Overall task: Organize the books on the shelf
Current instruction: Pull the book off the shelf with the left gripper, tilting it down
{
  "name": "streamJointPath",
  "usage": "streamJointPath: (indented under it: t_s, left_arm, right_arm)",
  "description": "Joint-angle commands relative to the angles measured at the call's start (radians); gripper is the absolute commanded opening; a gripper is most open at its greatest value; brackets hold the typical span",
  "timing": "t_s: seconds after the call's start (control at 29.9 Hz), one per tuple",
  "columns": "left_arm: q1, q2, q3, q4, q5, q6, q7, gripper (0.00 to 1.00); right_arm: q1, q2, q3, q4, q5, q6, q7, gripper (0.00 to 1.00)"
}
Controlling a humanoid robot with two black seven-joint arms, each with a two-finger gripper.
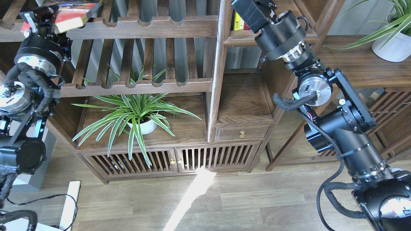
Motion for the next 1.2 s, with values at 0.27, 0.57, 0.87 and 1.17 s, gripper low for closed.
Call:
streamJointPath:
  t_s: [0.27, 0.57, 0.87, 1.17]
  left_arm:
    - [0.013, 0.001, 0.008, -0.008, 0.0, -0.109, -0.033, 0.07]
    - [0.087, 0.006, 0.039, -0.017, 0.043, -0.314, -0.029, 0.01]
    - [0.154, 0.007, 0.069, -0.014, 0.083, -0.551, -0.013, 0.01]
    - [0.162, 0.009, 0.126, -0.007, 0.086, -0.632, -0.004, 0.0]
  right_arm:
    - [0.0, 0.0, 0.0, 0.0, 0.0, 0.0, 0.001, 1.0]
    - [-0.009, 0.002, -0.002, -0.002, 0.0, 0.0, 0.001, 1.0]
    - [-0.029, 0.026, -0.009, -0.002, 0.0, 0.015, 0.001, 1.0]
    - [-0.066, 0.077, -0.012, -0.002, 0.0, 0.021, 0.0, 1.0]
